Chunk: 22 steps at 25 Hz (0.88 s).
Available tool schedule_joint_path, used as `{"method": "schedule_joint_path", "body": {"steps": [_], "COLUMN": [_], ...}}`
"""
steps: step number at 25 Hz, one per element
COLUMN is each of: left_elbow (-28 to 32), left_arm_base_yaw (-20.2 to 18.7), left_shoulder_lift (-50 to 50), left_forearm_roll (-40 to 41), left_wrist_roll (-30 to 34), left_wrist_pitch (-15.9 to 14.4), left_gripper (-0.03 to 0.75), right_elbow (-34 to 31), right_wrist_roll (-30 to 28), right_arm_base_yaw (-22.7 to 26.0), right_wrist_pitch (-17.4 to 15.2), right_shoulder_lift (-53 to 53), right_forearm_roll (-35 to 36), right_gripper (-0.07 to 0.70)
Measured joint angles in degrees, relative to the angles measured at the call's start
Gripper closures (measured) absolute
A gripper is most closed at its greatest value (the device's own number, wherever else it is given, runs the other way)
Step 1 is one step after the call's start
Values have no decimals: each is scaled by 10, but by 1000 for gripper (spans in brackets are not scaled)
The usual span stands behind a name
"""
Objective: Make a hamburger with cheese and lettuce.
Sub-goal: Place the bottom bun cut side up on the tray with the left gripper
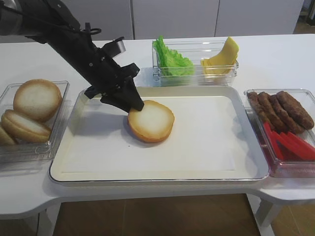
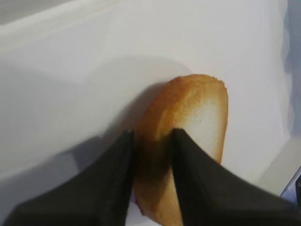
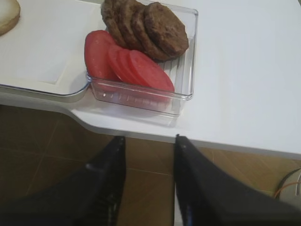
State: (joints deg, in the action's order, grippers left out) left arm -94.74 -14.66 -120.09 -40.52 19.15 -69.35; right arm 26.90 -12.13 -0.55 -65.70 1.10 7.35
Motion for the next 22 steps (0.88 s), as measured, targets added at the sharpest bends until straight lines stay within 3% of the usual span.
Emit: {"method": "schedule_joint_path", "body": {"steps": [12,22], "left_elbow": [0,-4], "left_arm_base_yaw": [0,0], "left_shoulder_lift": [0,1], "left_forearm_roll": [0,0], "left_wrist_roll": [0,13], "left_wrist_pitch": [0,0], "left_gripper": [314,271], "right_elbow": [0,0], "right_wrist_roll": [0,0], "right_arm_base_yaw": [0,0], "right_wrist_pitch": [0,0], "right_shoulder_lift": [0,0], "right_forearm_roll": [0,0], "right_gripper": [351,351]}}
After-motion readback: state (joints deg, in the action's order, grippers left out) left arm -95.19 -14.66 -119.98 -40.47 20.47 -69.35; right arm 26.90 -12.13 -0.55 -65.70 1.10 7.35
